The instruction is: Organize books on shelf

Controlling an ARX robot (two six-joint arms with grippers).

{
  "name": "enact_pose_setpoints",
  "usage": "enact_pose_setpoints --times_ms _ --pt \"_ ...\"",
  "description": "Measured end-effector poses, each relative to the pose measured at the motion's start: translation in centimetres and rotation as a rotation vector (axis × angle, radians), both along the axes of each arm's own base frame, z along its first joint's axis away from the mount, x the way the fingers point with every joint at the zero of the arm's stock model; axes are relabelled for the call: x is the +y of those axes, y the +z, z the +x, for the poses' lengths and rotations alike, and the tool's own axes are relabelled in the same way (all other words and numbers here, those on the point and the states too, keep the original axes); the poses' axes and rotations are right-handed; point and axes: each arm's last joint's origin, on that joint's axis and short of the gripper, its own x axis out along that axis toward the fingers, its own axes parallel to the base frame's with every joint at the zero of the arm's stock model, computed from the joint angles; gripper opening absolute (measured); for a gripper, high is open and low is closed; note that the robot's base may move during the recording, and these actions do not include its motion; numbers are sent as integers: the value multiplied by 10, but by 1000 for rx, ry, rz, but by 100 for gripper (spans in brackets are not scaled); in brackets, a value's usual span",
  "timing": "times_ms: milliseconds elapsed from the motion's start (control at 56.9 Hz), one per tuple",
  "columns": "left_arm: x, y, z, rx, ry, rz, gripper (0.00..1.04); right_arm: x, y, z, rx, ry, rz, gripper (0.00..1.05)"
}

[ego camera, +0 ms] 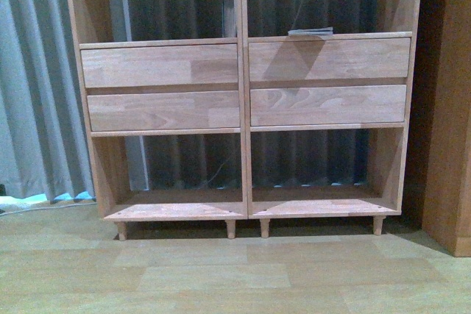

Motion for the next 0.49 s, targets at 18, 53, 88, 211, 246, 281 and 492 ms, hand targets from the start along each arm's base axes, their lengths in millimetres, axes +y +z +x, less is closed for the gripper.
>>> enact_pose_setpoints --times_ms 18,53,88,211,246,281,492 --pt "0 0 0 0 0 0 97 0 0 0 0 0 0 98" --pt "0 0 0 0 0 0 97 0 0 0 0 0 0 98" --pt "0 0 0 0 0 0 97 0 0 0 0 0 0 98" --pt "0 0 0 0 0 0 97 0 0 0 0 0 0 98" --pt "0 0 0 0 0 0 97 0 0 0 0 0 0 98" --pt "0 0 0 0 0 0 97 0 0 0 0 0 0 98" --pt "0 0 0 0 0 0 97 0 0 0 0 0 0 98"
